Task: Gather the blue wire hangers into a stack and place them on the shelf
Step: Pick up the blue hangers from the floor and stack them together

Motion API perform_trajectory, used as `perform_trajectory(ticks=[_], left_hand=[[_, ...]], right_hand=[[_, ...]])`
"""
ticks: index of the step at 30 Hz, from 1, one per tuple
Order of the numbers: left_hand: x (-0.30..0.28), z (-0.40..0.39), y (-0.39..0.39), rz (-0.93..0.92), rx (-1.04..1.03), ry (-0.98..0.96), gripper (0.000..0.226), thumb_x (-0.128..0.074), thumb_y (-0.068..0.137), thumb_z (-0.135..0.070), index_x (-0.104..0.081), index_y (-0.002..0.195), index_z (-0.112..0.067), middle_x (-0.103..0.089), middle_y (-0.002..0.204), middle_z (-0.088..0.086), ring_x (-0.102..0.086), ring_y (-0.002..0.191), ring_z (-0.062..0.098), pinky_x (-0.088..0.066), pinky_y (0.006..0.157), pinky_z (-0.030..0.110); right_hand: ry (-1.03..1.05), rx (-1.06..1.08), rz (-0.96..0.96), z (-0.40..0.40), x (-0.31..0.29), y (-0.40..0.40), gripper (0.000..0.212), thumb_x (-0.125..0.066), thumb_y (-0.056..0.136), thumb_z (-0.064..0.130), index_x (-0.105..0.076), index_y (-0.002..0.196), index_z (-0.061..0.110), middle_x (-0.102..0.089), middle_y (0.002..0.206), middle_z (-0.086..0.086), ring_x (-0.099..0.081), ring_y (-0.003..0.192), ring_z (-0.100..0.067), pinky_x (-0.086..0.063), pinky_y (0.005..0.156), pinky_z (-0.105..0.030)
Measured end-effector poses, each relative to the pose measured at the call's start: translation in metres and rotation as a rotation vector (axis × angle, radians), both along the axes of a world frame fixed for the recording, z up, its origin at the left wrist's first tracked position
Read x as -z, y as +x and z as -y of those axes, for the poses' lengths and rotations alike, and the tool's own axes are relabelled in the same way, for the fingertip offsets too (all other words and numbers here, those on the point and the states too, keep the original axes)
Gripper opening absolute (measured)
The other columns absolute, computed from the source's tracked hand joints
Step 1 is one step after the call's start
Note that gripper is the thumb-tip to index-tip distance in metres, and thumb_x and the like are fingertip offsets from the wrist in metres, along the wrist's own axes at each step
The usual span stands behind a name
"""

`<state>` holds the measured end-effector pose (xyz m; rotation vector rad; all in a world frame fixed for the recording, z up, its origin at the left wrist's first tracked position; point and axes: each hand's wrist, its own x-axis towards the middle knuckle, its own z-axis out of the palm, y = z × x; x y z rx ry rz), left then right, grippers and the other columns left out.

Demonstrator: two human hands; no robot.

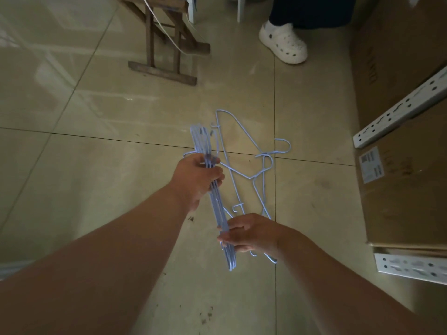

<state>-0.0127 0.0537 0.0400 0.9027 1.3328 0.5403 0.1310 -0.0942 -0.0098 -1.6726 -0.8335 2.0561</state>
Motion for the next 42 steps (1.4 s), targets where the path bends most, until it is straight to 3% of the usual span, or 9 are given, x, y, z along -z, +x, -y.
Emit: perform_trajectory(ticks=[3, 6, 8, 11, 17, 24, 31, 36, 42], left_hand=[[0.002, 0.003, -0.002, 0.051, -0.015, -0.012, 0.030, -0.070, 0.088, 0.010, -0.075, 0.111, -0.009, -0.072, 0.091, 0.020, -0.074, 0.081, 0.029, -0.065, 0.087, 0.048], [0.002, 0.001, -0.008, 0.068, -0.051, -0.022, 0.025, -0.070, 0.088, 0.010, -0.076, 0.107, -0.006, -0.071, 0.084, 0.018, -0.073, 0.077, 0.030, -0.065, 0.087, 0.050], [-0.001, 0.001, -0.012, 0.069, -0.071, -0.014, 0.020, -0.069, 0.088, 0.011, -0.075, 0.100, -0.004, -0.070, 0.079, 0.017, -0.072, 0.075, 0.032, -0.064, 0.084, 0.050], [-0.008, 0.002, -0.016, 0.087, -0.077, 0.014, 0.019, -0.067, 0.088, 0.012, -0.073, 0.096, -0.005, -0.067, 0.079, 0.020, -0.069, 0.072, 0.031, -0.064, 0.080, 0.045], [-0.020, 0.001, -0.015, 0.083, -0.090, 0.098, 0.017, -0.072, 0.088, 0.008, -0.074, 0.101, -0.004, -0.068, 0.082, 0.020, -0.070, 0.072, 0.028, -0.064, 0.079, 0.043], [-0.023, -0.004, -0.012, -0.010, -0.099, 0.114, 0.015, -0.076, 0.087, 0.003, -0.072, 0.084, -0.011, -0.073, 0.079, 0.016, -0.076, 0.069, 0.026, -0.064, 0.074, 0.042], [-0.029, 0.000, 0.005, -0.004, -0.046, 0.105, 0.011, -0.068, 0.091, 0.004, -0.071, 0.091, -0.006, -0.072, 0.083, 0.018, -0.074, 0.068, 0.026, -0.062, 0.073, 0.042], [-0.029, 0.001, 0.010, 0.076, 0.000, 0.007, 0.015, -0.074, 0.086, 0.001, -0.070, 0.091, -0.012, -0.071, 0.088, 0.017, -0.073, 0.080, 0.029, -0.063, 0.086, 0.050], [-0.021, 0.004, 0.006, 0.076, 0.043, -0.079, 0.031, -0.077, 0.083, 0.003, -0.075, 0.109, -0.014, -0.073, 0.122, 0.025, -0.074, 0.109, 0.037, -0.062, 0.093, 0.055]], right_hand=[[0.043, -0.047, 0.042, -0.006, 0.000, -0.004, 0.025, -0.075, 0.095, 0.014, -0.074, 0.111, -0.006, -0.078, 0.091, -0.013, -0.078, 0.080, -0.016, -0.062, 0.071, -0.025], [0.018, 0.026, 0.134, -0.013, 0.007, 0.002, 0.054, -0.062, 0.096, 0.056, -0.078, 0.096, 0.004, -0.079, 0.086, -0.010, -0.076, 0.079, -0.022, -0.060, 0.072, -0.033], [0.094, -0.003, 0.495, -0.013, 0.026, 0.018, 0.066, -0.053, 0.090, 0.074, -0.074, 0.083, 0.012, -0.075, 0.077, -0.004, -0.073, 0.081, -0.023, -0.055, 0.076, -0.034], [0.122, -0.022, 0.978, 0.001, 0.051, 0.049, 0.038, -0.071, 0.086, 0.057, -0.068, 0.094, 0.019, -0.071, 0.092, 0.000, -0.069, 0.098, -0.023, -0.047, 0.083, -0.028], [0.019, -0.199, 1.083, 0.058, 0.082, 0.050, 0.020, -0.063, 0.093, 0.029, -0.052, 0.078, 0.023, -0.076, 0.108, -0.010, -0.072, 0.106, -0.031, -0.054, 0.084, -0.032], [-0.031, -0.168, 1.014, 0.072, 0.069, 0.046, 0.026, -0.060, 0.091, 0.039, -0.054, 0.078, 0.017, -0.071, 0.103, -0.012, -0.068, 0.107, -0.032, -0.043, 0.074, -0.027], [0.030, 0.331, 0.702, 0.049, 0.032, 0.046, 0.013, -0.061, 0.084, 0.007, -0.052, 0.076, 0.009, -0.059, 0.063, -0.014, -0.056, 0.039, -0.025, -0.041, 0.037, -0.023], [0.076, 0.301, 0.471, 0.019, 0.007, 0.038, 0.007, -0.056, 0.083, -0.002, -0.056, 0.080, 0.004, -0.068, 0.074, -0.039, -0.064, 0.043, -0.031, -0.052, 0.044, -0.030], [0.160, 0.121, 0.261, -0.007, -0.031, 0.016, 0.014, -0.065, 0.090, -0.005, -0.069, 0.099, 0.005, -0.067, 0.065, -0.022, -0.066, 0.050, -0.030, -0.059, 0.053, -0.033]])
